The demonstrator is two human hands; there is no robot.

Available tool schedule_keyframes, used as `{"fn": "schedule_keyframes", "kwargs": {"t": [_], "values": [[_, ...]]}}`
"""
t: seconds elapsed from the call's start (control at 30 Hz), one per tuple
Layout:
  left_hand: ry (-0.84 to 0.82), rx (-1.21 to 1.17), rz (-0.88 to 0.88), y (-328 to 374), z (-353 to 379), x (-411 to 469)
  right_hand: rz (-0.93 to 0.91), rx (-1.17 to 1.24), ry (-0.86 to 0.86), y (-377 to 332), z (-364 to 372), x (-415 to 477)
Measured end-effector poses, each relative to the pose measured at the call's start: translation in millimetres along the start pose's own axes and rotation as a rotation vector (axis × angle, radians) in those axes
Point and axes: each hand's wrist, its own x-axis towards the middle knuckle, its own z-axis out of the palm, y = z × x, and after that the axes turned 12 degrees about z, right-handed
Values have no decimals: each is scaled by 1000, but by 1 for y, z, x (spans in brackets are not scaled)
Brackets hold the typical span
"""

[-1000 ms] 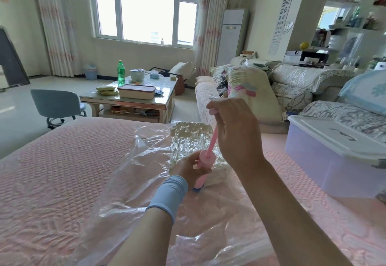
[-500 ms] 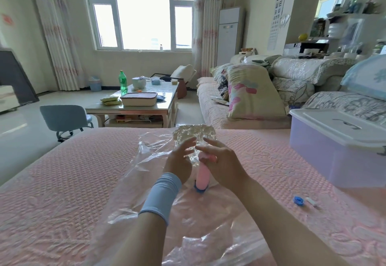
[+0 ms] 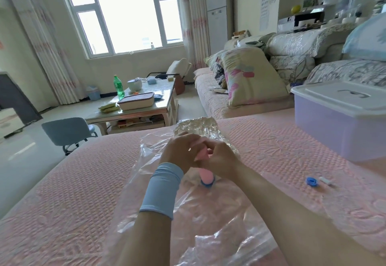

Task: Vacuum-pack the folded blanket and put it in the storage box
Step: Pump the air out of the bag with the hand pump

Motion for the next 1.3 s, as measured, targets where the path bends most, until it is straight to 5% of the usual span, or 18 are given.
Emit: {"fn": "schedule_keyframes", "kwargs": {"t": [0.27,0.43,0.57,0.63,0.8,0.87,1.13,1.3], "values": [[112,226,98,23,-8,2,2,-112,116,9,9,4],[438,381,293,37,-49,7,10,-129,66,12,5,6],[574,301,243,36,-60,13,10,-142,59,13,9,7],[514,237,201,33,-48,13,9,-140,75,12,10,7],[62,66,50,17,-4,-9,5,-154,96,9,11,7],[24,127,51,17,-2,-10,7,-146,106,10,11,5],[481,310,245,37,-60,3,1,-174,88,11,12,5],[641,166,215,30,-47,8,7,-175,88,10,16,4]]}}
